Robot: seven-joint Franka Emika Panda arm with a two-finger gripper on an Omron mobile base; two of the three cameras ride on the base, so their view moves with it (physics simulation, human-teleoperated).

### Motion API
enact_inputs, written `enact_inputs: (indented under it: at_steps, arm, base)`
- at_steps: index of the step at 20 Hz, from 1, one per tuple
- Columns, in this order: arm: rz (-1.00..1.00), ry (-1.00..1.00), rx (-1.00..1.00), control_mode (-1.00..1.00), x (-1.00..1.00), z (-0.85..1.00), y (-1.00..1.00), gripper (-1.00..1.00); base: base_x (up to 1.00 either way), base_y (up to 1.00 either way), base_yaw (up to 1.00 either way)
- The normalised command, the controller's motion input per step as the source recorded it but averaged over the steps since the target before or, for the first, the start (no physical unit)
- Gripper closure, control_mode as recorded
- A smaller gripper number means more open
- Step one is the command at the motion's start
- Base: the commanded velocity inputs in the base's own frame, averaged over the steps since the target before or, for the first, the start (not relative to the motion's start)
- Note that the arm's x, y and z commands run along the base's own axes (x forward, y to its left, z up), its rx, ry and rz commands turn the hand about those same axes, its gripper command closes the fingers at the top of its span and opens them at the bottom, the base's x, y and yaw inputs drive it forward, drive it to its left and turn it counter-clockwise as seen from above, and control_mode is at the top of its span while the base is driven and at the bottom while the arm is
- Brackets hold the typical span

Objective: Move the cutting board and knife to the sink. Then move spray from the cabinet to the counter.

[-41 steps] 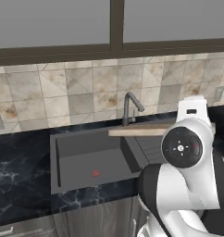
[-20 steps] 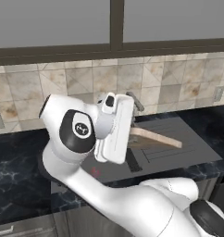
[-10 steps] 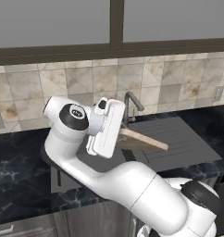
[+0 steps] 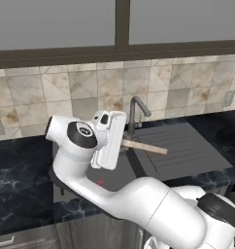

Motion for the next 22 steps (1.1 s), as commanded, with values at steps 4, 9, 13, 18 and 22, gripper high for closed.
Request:
enact_inputs:
  at_steps: [4, 9, 13, 18, 22]
  arm:
    - [0.16, -0.10, 0.00, -1.00, 0.36, -0.29, 0.00, 1.00]
    - [0.22, -0.03, 0.00, -1.00, 0.42, -0.31, -0.01, 1.00]
    - [0.20, 0.00, 0.00, -1.00, 0.46, -0.43, 0.00, 1.00]
    - [0.06, 0.03, 0.00, -1.00, 0.38, -0.56, 0.00, 1.00]
    - [-0.12, 0.11, 0.00, -1.00, 0.14, -0.49, 0.00, 1.00]
  base:
    - [0.00, 0.00, 0.00]
    - [0.00, 0.00, 0.00]
    - [0.00, 0.00, 0.00]
    - [0.00, 0.00, 0.00]
    - [0.00, 0.00, 0.00]
